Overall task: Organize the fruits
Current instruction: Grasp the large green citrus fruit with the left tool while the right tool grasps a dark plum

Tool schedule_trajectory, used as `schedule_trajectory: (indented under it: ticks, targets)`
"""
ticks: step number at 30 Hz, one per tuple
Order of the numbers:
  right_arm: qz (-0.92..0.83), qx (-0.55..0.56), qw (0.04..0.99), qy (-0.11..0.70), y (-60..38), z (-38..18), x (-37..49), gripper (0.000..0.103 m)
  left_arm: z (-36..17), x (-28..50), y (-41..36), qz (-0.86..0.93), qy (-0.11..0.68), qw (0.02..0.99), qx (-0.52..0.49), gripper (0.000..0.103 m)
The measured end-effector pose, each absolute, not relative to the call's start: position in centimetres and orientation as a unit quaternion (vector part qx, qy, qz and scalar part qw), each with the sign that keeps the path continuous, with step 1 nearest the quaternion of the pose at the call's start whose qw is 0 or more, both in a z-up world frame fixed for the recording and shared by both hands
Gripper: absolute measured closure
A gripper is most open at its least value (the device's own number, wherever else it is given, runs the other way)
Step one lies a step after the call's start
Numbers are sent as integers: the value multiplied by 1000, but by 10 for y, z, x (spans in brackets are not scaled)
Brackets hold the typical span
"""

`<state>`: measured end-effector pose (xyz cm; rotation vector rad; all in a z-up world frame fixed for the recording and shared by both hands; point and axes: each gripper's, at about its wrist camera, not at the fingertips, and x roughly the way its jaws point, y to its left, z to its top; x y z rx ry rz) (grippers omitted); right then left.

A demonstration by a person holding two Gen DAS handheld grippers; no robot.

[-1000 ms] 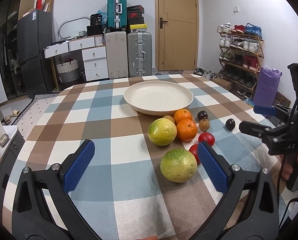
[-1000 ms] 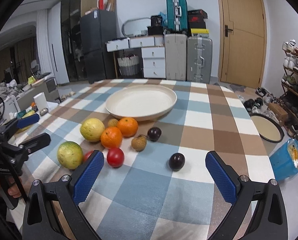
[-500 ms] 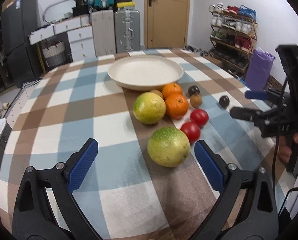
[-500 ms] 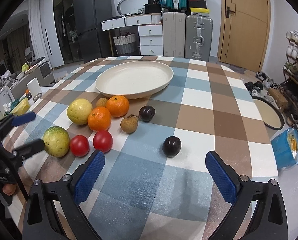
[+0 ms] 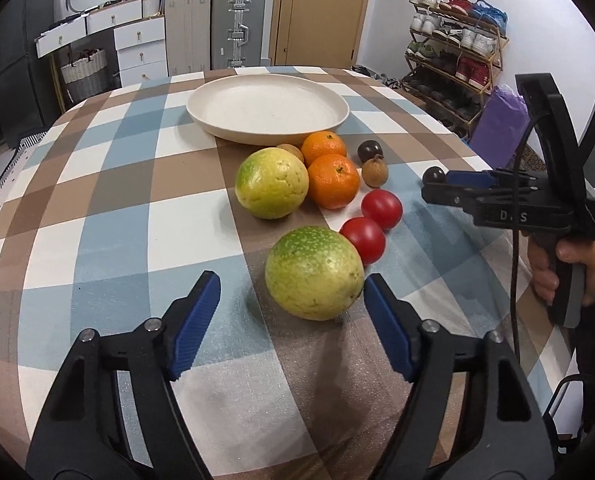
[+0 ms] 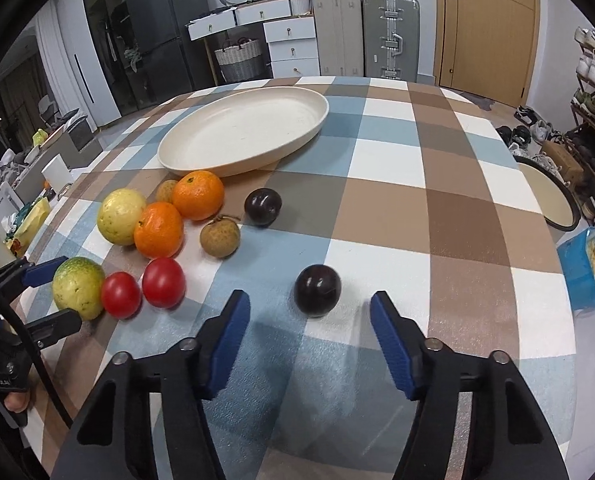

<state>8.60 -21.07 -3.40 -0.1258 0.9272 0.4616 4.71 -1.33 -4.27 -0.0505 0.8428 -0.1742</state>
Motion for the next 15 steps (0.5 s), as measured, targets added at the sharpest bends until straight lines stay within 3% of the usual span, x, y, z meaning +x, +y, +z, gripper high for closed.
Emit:
schedule_trajectory:
  ticks: [4,8,11,15]
  targets:
    - [217,-58,868,442,-212,-34,91,45,-43,49,-14,-92,411,906,-34,38]
    - [214,-62,870,439,-212,-34,93,50,-44,51,-17,-108,413,903,-42,54]
    - [212,-69,872,437,-211,-35,94,59,-42,51,-21,-109,411,904,-37,54]
    - [215,-72,871,436,-211,-34,92,63,-38,49,-19,-110,401,909,-41,55]
